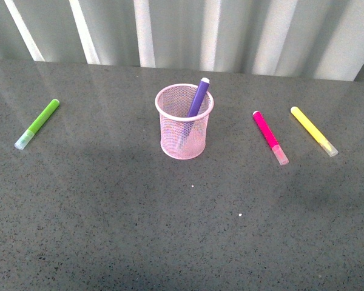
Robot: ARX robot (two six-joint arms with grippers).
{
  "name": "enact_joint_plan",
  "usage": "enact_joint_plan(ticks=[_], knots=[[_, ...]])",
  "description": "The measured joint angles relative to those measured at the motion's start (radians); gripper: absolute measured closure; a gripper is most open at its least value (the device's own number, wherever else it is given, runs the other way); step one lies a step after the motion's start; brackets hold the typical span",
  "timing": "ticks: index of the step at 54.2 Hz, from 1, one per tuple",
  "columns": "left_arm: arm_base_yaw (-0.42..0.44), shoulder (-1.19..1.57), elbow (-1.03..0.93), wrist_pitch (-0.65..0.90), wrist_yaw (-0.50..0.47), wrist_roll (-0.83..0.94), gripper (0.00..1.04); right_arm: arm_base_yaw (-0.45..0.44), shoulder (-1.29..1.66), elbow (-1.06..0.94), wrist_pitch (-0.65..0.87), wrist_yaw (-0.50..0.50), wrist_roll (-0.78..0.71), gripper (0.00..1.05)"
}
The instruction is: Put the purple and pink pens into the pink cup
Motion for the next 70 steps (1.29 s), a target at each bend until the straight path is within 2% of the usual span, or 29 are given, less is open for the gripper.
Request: enact_joint_plan(ticks=[5, 21, 23, 27, 33, 43, 45, 47, 52, 56, 58, 62, 66, 70], knots=[[-0.023, -0.051, -0.035, -0.014, -0.029, 0.002, 1.01, 0.0, 0.0, 0.0, 0.0, 0.0, 0.0, 0.07], [-0.104, -0.269, -0.143, -0.129, -0.107, 0.011, 1.01, 0.0, 0.0, 0.0, 0.0, 0.0, 0.0, 0.07], [-0.145, -0.302, -0.153, -0.154, -0.172, 0.011, 1.01, 0.0, 0.0, 0.0, 0.0, 0.0, 0.0, 0.07], [-0.187, -0.365, -0.169, -0.196, -0.188, 0.011, 1.01, 0.0, 0.0, 0.0, 0.0, 0.0, 0.0, 0.07], [-0.196, -0.396, -0.2, -0.18, -0.19, 0.012, 1.01, 0.0, 0.0, 0.0, 0.0, 0.0, 0.0, 0.07], [-0.196, -0.537, -0.201, -0.31, -0.192, 0.012, 1.01, 0.0, 0.0, 0.0, 0.0, 0.0, 0.0, 0.07], [-0.196, -0.565, -0.201, -0.335, -0.192, 0.012, 1.01, 0.003, 0.016, 0.001, 0.019, 0.03, 0.008, 0.07], [-0.196, -0.589, -0.201, -0.362, -0.192, 0.011, 1.01, -0.018, 0.1, 0.008, 0.121, 0.029, 0.02, 0.07], [-0.196, -0.644, -0.201, -0.411, -0.192, 0.012, 1.01, -0.132, 0.485, 0.119, 0.471, -0.04, 0.049, 0.07], [-0.196, -0.673, -0.201, -0.443, -0.191, 0.012, 1.01, -0.174, 0.732, 0.23, 0.63, -0.038, 0.078, 0.07], [-0.196, -0.69, -0.201, -0.459, -0.192, 0.012, 1.01, -0.185, 0.835, 0.286, 0.657, -0.044, 0.093, 0.07], [-0.196, -0.729, -0.201, -0.496, -0.192, 0.012, 1.01, -0.196, 1.164, 0.486, 0.625, -0.028, 0.133, 0.07], [-0.196, -0.763, -0.201, -0.529, -0.192, 0.012, 1.01, -0.188, 1.494, 0.705, 0.476, 0.004, 0.165, 0.07], [-0.196, -0.79, -0.201, -0.557, -0.192, 0.012, 1.01, -0.17, 1.679, 0.859, 0.35, 0.013, 0.176, 0.07]])
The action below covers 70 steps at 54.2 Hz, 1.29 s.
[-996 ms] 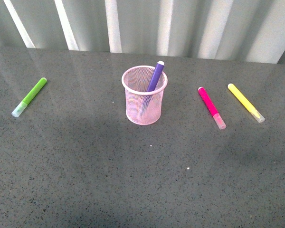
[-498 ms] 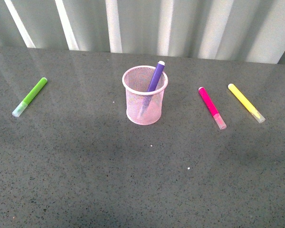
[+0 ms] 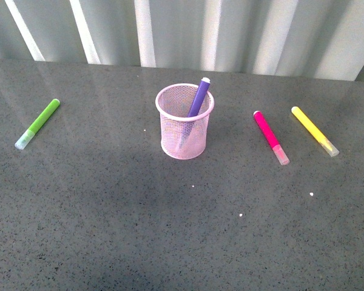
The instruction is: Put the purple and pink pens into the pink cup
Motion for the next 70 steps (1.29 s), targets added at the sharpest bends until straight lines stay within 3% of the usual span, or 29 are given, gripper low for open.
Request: enact_joint_plan(ticks=[8, 18, 27, 43, 48, 61, 70], knots=[[0.0, -0.046, 0.0, -0.046, 0.0, 0.0, 1.01, 0.097, 0.211, 0.225, -0.189, -0.046, -0.032, 0.07], [0.0, -0.2, 0.0, -0.227, 0.0, 0.0, 1.01, 0.218, 0.258, 0.284, -0.283, -0.132, -0.134, 0.07], [0.0, -0.229, 0.0, -0.235, 0.0, 0.0, 1.01, 0.279, 0.327, 0.307, -0.319, -0.164, -0.209, 0.07], [0.0, -0.23, 0.0, -0.236, 0.0, -0.001, 1.0, 0.311, 0.423, 0.313, -0.284, -0.162, -0.241, 0.07], [0.0, -0.23, 0.0, -0.236, 0.0, 0.0, 0.86, 0.317, 0.444, 0.313, -0.27, -0.165, -0.241, 0.07], [0.0, -0.23, 0.0, -0.236, 0.0, 0.0, 0.36, 0.325, 0.554, 0.341, -0.249, -0.169, -0.236, 0.07], [0.0, -0.23, 0.0, -0.236, 0.0, 0.0, 0.15, 0.328, 0.586, 0.376, -0.238, -0.165, -0.234, 0.07]])
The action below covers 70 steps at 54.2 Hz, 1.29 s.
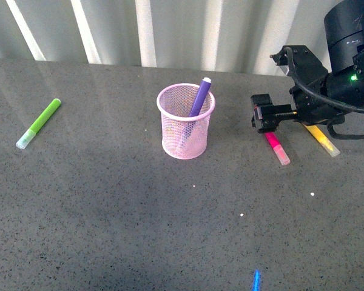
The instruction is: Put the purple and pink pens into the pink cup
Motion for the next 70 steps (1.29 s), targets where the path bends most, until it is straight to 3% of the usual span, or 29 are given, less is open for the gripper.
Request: enact_joint_plan(ticks=[4, 26, 57, 61, 70], knots=[[0.0, 0.0, 0.0, 0.0, 0.0, 0.0, 0.05, 0.002, 0.011, 0.014, 0.004, 0.002, 0.001, 0.07], [0.0, 0.0, 0.0, 0.0, 0.0, 0.002, 0.07, 0.024, 0.106, 0.082, 0.029, 0.002, 0.019, 0.07], [0.0, 0.0, 0.0, 0.0, 0.0, 0.002, 0.07, -0.016, 0.126, 0.067, 0.111, -0.007, 0.016, 0.87], [0.0, 0.0, 0.0, 0.0, 0.0, 0.002, 0.07, -0.019, 0.126, 0.061, 0.128, -0.016, 0.022, 0.92], [0.0, 0.0, 0.0, 0.0, 0.0, 0.002, 0.07, -0.026, 0.124, 0.039, 0.188, -0.024, 0.055, 0.93]])
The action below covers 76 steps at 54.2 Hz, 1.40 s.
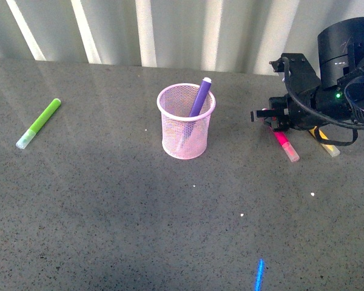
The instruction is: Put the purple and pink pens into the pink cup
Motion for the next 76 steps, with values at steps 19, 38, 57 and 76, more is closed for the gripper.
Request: enact_joint_plan(ticks=[19, 38, 57, 76], knots=[[0.0, 0.0, 0.0, 0.0, 0.0, 0.0, 0.07, 0.026, -0.204, -0.213, 0.564, 0.082, 0.055, 0.93], [0.0, 0.0, 0.0, 0.0, 0.0, 0.0, 0.07, 0.228, -0.222, -0.287, 0.951, -0.048, -0.052, 0.93], [0.0, 0.0, 0.0, 0.0, 0.0, 0.0, 0.07, 0.293, -0.084, -0.108, 0.885, -0.092, -0.047, 0.93], [0.0, 0.0, 0.0, 0.0, 0.0, 0.0, 0.07, 0.341, -0.076, -0.144, 0.911, -0.109, -0.017, 0.93]])
